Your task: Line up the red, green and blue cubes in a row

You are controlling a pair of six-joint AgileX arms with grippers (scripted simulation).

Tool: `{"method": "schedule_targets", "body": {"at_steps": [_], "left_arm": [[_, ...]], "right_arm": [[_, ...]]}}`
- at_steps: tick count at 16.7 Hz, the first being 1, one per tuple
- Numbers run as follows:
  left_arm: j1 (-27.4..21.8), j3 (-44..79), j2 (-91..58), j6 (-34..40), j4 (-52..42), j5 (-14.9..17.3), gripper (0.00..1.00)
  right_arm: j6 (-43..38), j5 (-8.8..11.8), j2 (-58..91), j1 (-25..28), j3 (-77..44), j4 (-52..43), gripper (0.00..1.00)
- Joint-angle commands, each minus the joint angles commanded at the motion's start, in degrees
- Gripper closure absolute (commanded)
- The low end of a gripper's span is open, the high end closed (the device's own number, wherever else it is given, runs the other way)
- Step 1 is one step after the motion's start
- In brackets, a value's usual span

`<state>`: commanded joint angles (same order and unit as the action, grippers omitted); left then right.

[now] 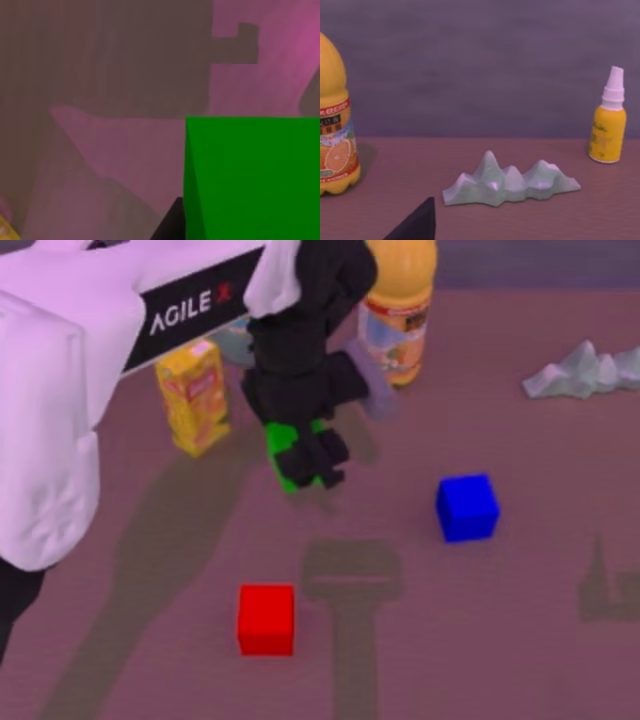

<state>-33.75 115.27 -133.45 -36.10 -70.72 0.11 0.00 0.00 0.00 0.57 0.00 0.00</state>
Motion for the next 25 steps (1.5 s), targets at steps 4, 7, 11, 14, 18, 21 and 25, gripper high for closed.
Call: {"method": "schedule_targets", "body": {"at_steps": [4,7,11,14,18,21,25], "left_arm": [[-7.85,-13.27,8.28,-2.53,3.39,-0.1,1.0],[-13.21,-20.97,13.73,-4.35,5.64,-0.09,1.0],[-15.25,-23.22,15.73,-5.06,6.5,-0.12,1.0],[-15.01,-23.21,15.43,-5.05,6.56,-0.13,1.0],[-15.04,-26.55,13.4,-4.91,12.24,-0.27,1.0],[-15.27,-30.01,11.07,-4.96,18.02,-0.11,1.0],[-15.39,-31.31,10.18,-5.0,20.15,-0.07,1.0]], "right_arm": [[0.0,0.0,0.0,0.0,0.0,0.0,0.0],[0.0,0.0,0.0,0.0,0.0,0.0,0.0],[0.0,0.0,0.0,0.0,0.0,0.0,0.0],[0.0,0.0,0.0,0.0,0.0,0.0,0.0],[0.0,0.0,0.0,0.0,0.0,0.0,0.0],[0.0,0.0,0.0,0.0,0.0,0.0,0.0],[0.0,0.0,0.0,0.0,0.0,0.0,0.0]]}}
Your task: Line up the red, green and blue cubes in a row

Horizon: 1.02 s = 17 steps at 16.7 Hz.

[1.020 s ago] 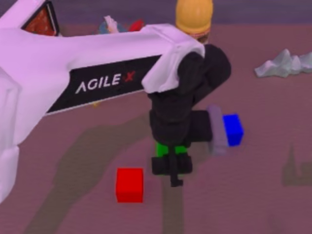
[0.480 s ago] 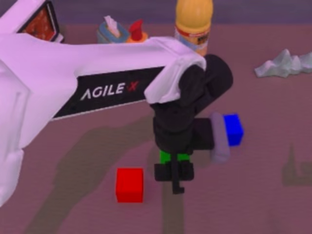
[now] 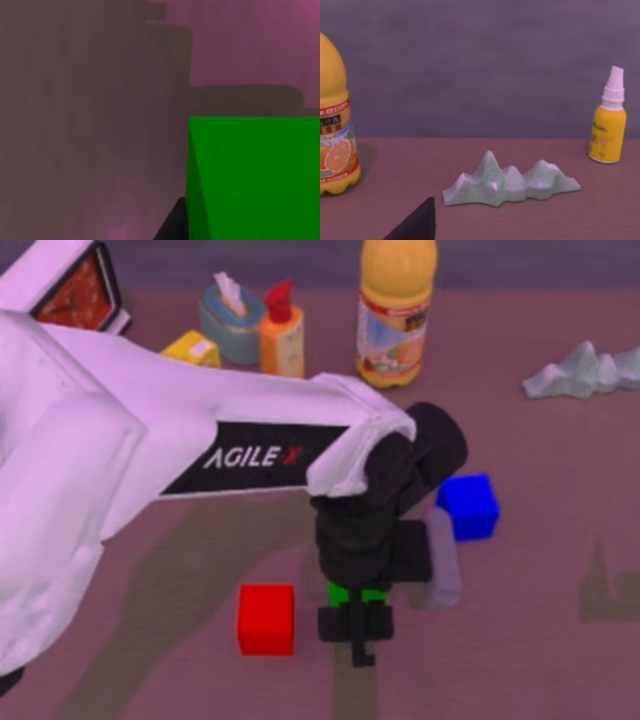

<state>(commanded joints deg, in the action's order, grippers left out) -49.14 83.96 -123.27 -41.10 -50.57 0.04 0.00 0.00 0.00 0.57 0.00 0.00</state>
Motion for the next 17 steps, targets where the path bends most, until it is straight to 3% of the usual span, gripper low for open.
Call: {"method": "schedule_targets", "body": {"at_steps": [2,15,17], "left_arm": [[0.0,0.0,0.0,0.0,0.0,0.0,1.0],[0.0,0.0,0.0,0.0,0.0,0.0,0.02],[0.0,0.0,0.0,0.0,0.0,0.0,0.0]], "right_arm": [[0.0,0.0,0.0,0.0,0.0,0.0,0.0],[0.0,0.0,0.0,0.0,0.0,0.0,0.0],[0.0,0.0,0.0,0.0,0.0,0.0,0.0]]}}
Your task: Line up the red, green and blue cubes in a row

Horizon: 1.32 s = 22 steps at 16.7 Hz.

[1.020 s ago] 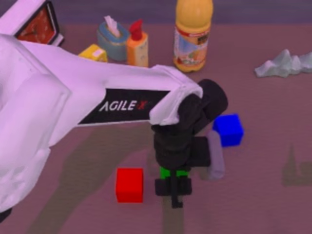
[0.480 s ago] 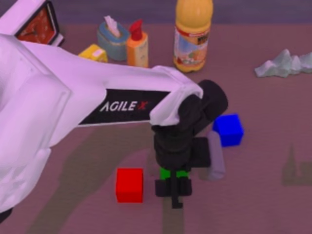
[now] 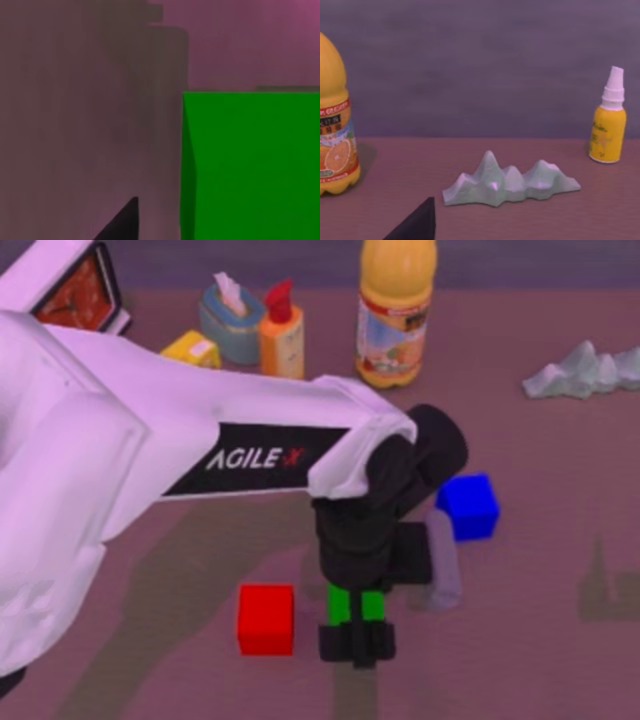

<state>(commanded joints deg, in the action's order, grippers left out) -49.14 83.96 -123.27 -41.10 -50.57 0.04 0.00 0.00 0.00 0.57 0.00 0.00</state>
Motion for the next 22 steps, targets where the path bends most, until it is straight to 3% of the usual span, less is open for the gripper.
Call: {"method": "schedule_targets", "body": {"at_steps": [8,15,22], "left_arm": [[0.08,0.2,0.07,-0.05,-0.2,-0.02,0.0],[1.0,8.18,4.34,0.11,-12.88,-0.07,0.0],[1.1,8.37,5.33,0.3,-13.53,-0.09,0.0]], "right_arm": [[0.0,0.0,0.0,0.0,0.0,0.0,0.0],[0.0,0.0,0.0,0.0,0.0,0.0,0.0],[-0.11,0.04,0.57,0.21,-0.57,-0.4,0.0]]}}
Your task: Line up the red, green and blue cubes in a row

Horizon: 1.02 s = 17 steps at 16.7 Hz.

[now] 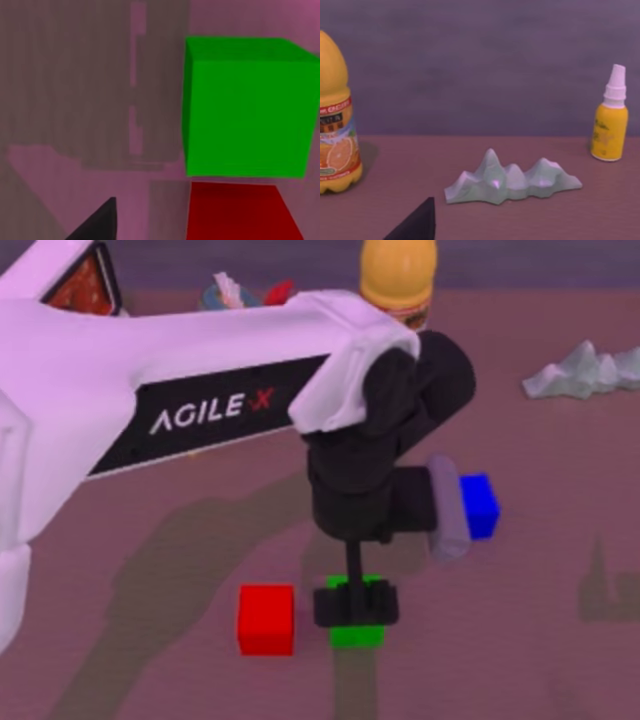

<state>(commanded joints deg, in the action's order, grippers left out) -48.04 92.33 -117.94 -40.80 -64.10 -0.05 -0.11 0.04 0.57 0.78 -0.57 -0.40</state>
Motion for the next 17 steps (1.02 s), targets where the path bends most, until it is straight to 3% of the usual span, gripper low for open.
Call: {"method": "schedule_targets", "body": {"at_steps": [3,7,17], "left_arm": [[2.69,-4.43,5.01,1.7,2.97,-0.29,0.0],[9.99,-16.5,19.7,6.79,10.93,-0.81,0.0],[34.92,-64.48,79.79,26.19,40.29,-1.45,0.0]], "right_arm": [[-0.99,0.17,5.32,1.55,-5.29,-3.51,0.0],[-3.45,0.14,20.94,5.0,-19.8,-12.55,0.0],[-11.67,0.01,85.57,16.52,-67.65,-45.22,0.0]]}}
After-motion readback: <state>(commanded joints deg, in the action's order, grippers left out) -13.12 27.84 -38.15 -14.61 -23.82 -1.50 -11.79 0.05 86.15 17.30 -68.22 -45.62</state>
